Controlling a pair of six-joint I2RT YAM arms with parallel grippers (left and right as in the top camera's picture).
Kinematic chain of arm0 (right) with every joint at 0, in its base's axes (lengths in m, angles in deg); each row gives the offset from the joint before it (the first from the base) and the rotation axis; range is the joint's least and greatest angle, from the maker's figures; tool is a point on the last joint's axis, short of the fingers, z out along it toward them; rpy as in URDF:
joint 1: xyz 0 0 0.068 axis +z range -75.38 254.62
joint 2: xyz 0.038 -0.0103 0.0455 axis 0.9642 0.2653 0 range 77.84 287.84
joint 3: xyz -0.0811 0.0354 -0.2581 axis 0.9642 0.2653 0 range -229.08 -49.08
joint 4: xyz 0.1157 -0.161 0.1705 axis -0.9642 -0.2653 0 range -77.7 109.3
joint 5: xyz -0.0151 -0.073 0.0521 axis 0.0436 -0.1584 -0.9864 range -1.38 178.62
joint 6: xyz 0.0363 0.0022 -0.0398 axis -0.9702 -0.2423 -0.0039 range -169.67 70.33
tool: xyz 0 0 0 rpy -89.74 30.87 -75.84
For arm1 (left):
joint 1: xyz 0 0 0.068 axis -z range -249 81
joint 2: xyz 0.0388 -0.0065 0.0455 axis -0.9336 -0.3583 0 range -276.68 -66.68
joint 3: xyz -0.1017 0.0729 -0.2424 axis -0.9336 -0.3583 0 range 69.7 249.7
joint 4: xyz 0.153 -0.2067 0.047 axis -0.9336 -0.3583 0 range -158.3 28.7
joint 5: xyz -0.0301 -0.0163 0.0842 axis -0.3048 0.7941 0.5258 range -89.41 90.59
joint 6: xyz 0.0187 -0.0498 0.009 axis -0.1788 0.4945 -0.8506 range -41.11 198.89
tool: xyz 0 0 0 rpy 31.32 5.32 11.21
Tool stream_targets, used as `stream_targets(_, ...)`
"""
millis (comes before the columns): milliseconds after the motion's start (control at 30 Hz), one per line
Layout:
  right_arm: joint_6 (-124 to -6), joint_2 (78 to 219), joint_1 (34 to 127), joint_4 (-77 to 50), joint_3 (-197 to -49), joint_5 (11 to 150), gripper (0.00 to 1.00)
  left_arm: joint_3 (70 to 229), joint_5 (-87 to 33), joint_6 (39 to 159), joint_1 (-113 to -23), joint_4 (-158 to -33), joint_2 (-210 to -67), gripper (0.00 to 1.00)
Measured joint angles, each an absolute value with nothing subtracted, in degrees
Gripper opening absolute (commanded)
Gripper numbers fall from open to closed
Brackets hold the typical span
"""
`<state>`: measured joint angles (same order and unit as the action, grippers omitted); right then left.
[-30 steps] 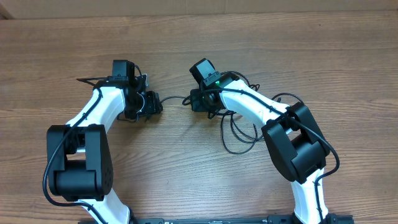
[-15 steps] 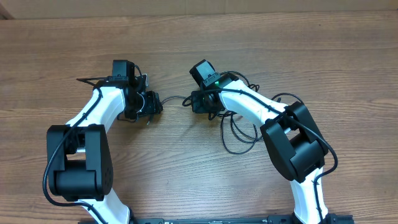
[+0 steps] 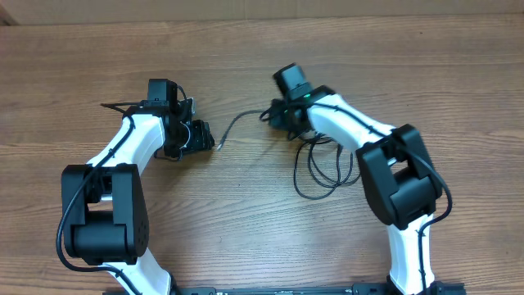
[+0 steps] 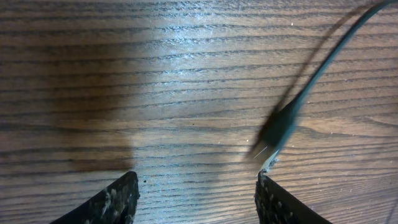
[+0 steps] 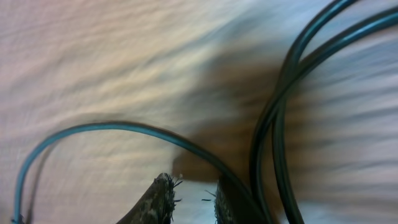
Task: Untangle cables
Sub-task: 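Pull the right gripper up and rightward, separating the remaining cable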
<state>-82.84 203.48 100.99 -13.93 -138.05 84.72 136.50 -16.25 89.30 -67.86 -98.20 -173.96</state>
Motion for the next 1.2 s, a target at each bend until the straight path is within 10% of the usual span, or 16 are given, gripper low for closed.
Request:
stream_targets(467,-84.0,203.8,97.3,-15.2,-140.1,75.3,0.33,136.5,-16.2,89.3,-67.9,-98.2,-174.0,0.61)
stream_targets(633,-83.1,202.5,95.5,-15.2,-143.3,70.8,0.87,136.5,-16.2,89.3,-67.9,-98.2,-174.0,0.64)
stream_targets(733,-82.8,199.6,92.6,-16.8,-143.8,70.4,1.00,136.5,-16.1,89.3,-67.9,-98.2,-174.0,0.66)
stream_targets(1200,-82.5,197.0,72.7,-34.7,-144.5,80.7,1.00,136.5,-16.1,89.5,-67.8,-98.5,-174.0,0.73)
